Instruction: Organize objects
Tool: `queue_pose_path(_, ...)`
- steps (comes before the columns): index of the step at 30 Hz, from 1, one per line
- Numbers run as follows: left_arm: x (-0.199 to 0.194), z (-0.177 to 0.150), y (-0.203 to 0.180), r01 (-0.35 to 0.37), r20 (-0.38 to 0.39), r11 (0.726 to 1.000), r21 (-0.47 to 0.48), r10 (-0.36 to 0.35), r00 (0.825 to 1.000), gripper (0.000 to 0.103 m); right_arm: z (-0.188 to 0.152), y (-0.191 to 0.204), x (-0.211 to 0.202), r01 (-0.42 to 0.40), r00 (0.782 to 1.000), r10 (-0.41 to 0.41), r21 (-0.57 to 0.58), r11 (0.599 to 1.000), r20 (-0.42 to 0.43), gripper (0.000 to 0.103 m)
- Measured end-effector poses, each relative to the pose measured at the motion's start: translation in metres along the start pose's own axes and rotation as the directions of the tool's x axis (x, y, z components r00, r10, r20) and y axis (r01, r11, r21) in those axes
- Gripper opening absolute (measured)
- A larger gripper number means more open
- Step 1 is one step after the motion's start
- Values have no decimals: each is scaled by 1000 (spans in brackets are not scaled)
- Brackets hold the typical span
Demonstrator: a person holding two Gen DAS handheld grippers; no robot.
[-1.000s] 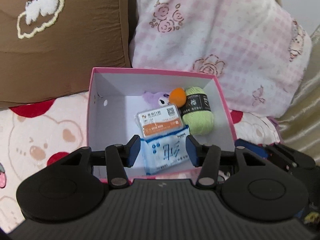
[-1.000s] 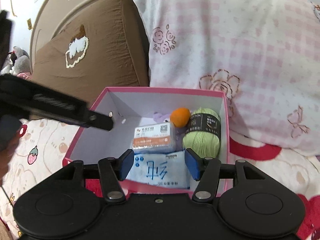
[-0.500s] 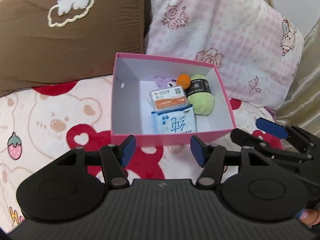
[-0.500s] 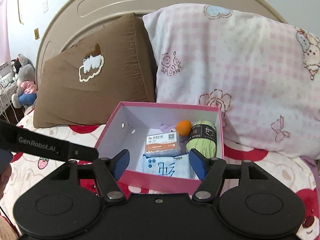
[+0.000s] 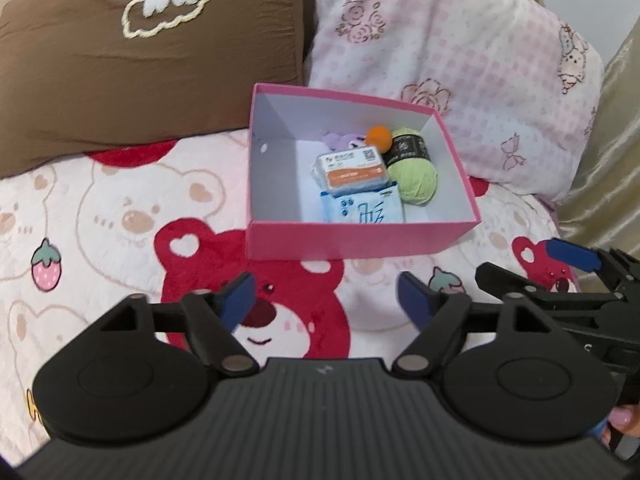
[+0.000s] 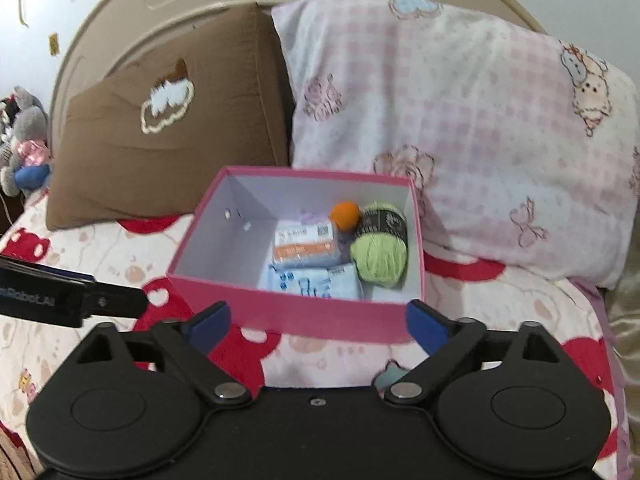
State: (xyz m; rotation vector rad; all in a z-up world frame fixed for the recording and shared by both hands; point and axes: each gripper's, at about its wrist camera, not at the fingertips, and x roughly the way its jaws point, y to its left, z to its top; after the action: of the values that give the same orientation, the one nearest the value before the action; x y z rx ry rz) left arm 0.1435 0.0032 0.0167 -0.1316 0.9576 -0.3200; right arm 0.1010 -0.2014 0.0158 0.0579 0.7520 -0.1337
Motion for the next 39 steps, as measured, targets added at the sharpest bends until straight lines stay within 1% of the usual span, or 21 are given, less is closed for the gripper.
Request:
queue_pose_path(1,-1,-3,1,-3,2,1000,-9,3,1000,99,-2,1,1,9,1000,-9,9,1000,-11,99)
queue_pose_path(2,-1,-5,3,-8,3,1000,-13,8,1000,103,-4,1,1,14,1000,-14,19,1000,-22,99)
queue_pose_path(6,-2,-10,7,-48,-5,999,-2,48,999,103,-9,1,-1,35,998,-33,53,998,-48,99)
queue_pose_path(9,0,-13,11,-84,-49,996,-7,84,995,103,-10,2,-3,53,996,-49,58,997,-69,99)
queue_pose_path(11,2,-16,12,-99,-60,995,9,99,993,103,-12,2,-6,63,996,-58,71,995,-72,99)
queue_pose_path(15,3,-21,15,-104,-46,994,15,105,993,103,-16,2,-8,69,994,-61,96,993,-89,99)
queue_pose_path(18,4,-25,18,-113,-47,993,20,114,992,103,-19,2,-8,88,991,-78,95,992,-106,99)
queue_pose_path(20,7,-26,20,-114,-62,993,39,117,991,103,-22,2,-9,97,990,-85,96,991,-115,99)
queue_pose_path(23,9,-25,24,-139,-78,990,16,140,987,103,-21,3,-10,102,986,-91,71,992,-136,99)
queue_pose_path(26,7,-25,23,-127,-92,992,18,128,987,103,-20,5,-15,114,984,-105,53,992,-144,99)
queue_pose_path(30,8,-28,22,-150,-105,988,26,152,983,103,-22,4,-14,89,984,-73,91,992,-163,99)
queue_pose_path(33,13,-30,23,-136,-126,990,40,140,982,103,-24,5,-9,118,979,-101,89,989,-176,99)
queue_pose_path(35,18,-33,25,-134,-151,990,33,138,979,103,-25,4,-6,135,976,-118,84,987,-185,99)
queue_pose_path(39,22,-36,26,-133,-162,990,37,137,977,103,-26,1,-5,140,973,-120,88,986,-196,99)
